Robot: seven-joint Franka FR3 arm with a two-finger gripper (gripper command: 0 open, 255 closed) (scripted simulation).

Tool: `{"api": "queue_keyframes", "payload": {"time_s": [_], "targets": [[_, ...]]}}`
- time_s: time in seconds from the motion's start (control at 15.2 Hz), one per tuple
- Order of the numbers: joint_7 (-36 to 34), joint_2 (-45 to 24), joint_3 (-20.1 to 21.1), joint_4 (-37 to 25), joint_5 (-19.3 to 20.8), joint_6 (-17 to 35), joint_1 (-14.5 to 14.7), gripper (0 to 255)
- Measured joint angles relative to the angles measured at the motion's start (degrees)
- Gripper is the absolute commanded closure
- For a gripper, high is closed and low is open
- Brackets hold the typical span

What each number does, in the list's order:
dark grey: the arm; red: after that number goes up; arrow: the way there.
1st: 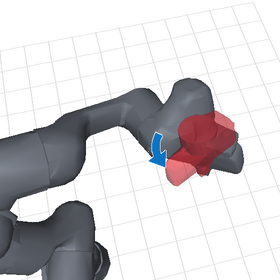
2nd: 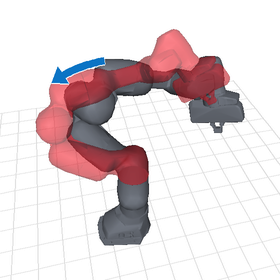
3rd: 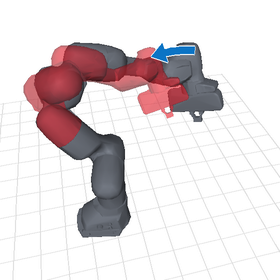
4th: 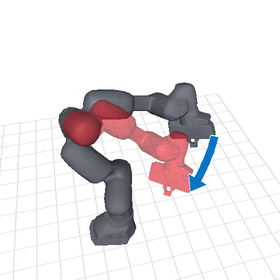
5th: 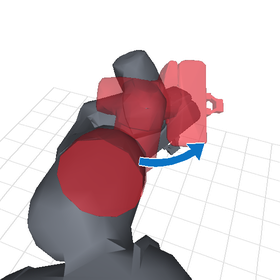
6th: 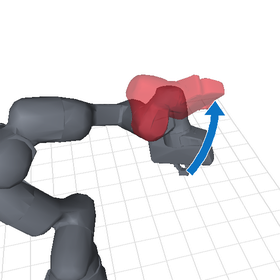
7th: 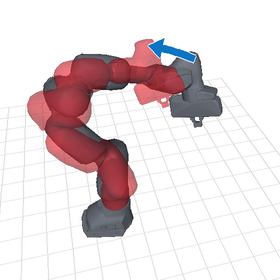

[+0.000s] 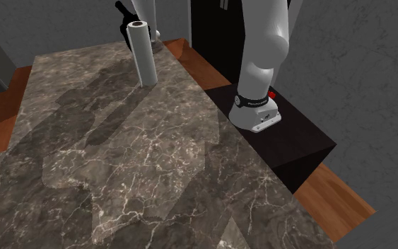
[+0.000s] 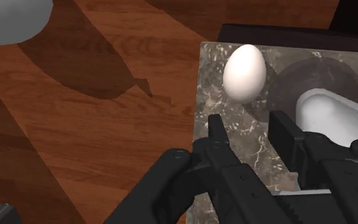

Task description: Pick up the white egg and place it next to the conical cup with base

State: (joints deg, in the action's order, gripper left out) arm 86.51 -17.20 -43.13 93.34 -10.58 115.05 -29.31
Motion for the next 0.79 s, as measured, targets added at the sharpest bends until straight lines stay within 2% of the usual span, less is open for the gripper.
{"api": "queue_keyframes", "payload": {"time_s": [0.13,0.33,0.4,0.66,0.79], "targets": [[0.1,-0.1,0.0,1.2,-1.2,2.2,-0.5,0],[0.1,0.5,0.5,4.3,-3.8,12.4,-1.3,0],[1.0,0.5,1.2,4.7,-5.6,14.6,-2.6,0],[1.4,0.6,1.3,5.1,-6.6,15.5,-3.0,0],[1.8,0.3,1.7,5.7,-7.9,20.3,-3.7,0]]}}
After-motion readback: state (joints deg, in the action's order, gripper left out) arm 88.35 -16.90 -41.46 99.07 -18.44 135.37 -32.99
